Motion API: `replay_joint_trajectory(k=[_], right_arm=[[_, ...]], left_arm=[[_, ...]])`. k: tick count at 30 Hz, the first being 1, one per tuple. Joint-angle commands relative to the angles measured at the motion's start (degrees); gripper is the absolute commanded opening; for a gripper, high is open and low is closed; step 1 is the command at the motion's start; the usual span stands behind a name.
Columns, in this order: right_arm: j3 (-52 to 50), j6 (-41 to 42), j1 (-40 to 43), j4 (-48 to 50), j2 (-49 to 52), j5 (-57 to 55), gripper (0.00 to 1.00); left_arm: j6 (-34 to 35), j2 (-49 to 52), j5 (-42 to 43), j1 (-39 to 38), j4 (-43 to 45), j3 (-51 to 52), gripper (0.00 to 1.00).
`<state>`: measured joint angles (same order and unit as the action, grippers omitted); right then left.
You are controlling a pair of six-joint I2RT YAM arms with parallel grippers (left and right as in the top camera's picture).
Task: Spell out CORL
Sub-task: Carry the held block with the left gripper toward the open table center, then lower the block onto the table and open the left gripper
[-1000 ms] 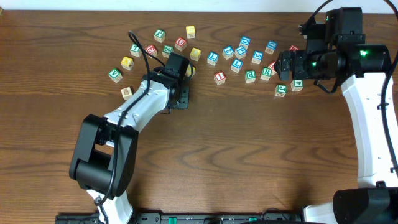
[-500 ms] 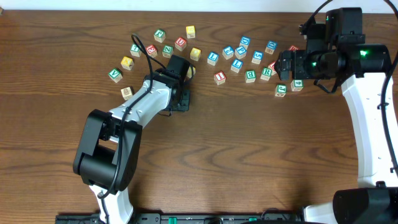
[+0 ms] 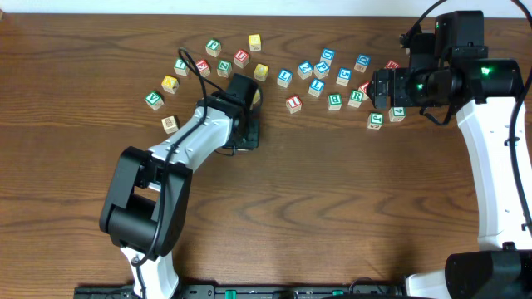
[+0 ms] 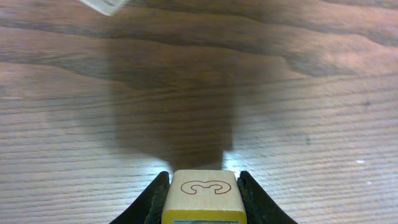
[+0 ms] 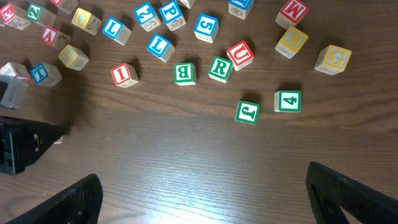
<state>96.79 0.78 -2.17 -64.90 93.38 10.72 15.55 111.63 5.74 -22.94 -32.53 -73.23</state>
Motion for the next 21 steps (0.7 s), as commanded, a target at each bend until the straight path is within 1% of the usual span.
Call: replay_joint_trajectory(k=[1,6,10,16,21], right_arm=[[0.90,-0.39,-0.17,-0.02,0.50,0.39,0.99],[0.90,-0.42,-0.17,-0.02,0.50,0.39,0.99],[0.90,-0.42,-0.17,-0.02,0.50,0.37,0.99],[0.90,-0.42,-0.17,-0.24,0.50,0.39,0.99],[0.90,-0.42,-0.17,-0.22,0.50,0.37,0.99]], left_arm=[[-3.50,0.57,0.20,-1.62,-0.37,-1.73,0.28],[-3.93,0.57,-4.35,-3.91,-0.31,-1.68,0.29],[-3.98,0.57,-5.18,-5.16,0.13,-1.64,0.29],[-5.33,0.57,-5.38,-5.11,1.64,-1.14,0.28],[-4.92,0.57,-5.33,-5.14,1.75,-0.81,0.29]])
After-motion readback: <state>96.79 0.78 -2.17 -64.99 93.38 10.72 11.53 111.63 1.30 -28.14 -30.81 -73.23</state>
